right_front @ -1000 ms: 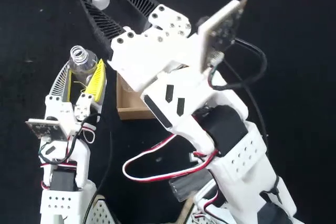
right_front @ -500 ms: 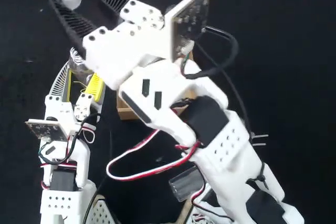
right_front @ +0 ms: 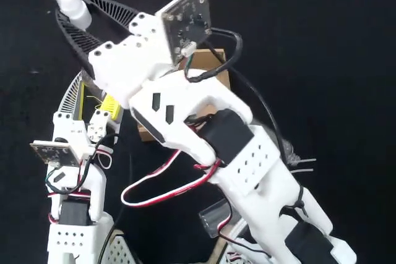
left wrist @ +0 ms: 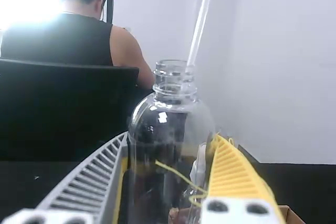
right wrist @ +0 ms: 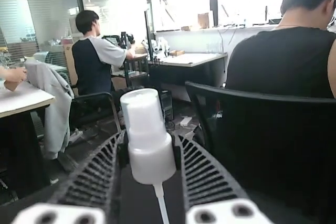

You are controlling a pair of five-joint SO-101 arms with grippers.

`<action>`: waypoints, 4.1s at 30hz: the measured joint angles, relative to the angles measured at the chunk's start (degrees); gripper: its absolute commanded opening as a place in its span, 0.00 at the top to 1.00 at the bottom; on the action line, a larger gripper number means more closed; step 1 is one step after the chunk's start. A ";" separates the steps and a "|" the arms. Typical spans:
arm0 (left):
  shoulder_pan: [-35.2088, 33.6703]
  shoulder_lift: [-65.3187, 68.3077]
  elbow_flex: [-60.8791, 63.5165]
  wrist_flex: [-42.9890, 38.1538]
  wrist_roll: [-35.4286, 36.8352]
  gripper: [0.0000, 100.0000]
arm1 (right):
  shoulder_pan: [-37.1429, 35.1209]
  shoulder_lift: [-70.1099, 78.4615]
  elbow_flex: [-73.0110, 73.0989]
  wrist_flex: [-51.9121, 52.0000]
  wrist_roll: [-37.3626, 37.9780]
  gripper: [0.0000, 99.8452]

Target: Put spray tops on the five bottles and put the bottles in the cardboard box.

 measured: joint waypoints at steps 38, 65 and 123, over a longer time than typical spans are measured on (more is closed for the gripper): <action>0.00 0.00 0.00 0.00 0.00 0.97 | 22.24 -22.95 1.49 30.15 0.00 0.91; 6.42 0.00 0.00 6.86 0.00 0.97 | 55.30 -62.33 77.89 13.01 0.00 0.87; -6.77 56.53 -12.57 -43.08 0.00 0.97 | 48.00 -78.86 90.37 13.01 -1.05 0.87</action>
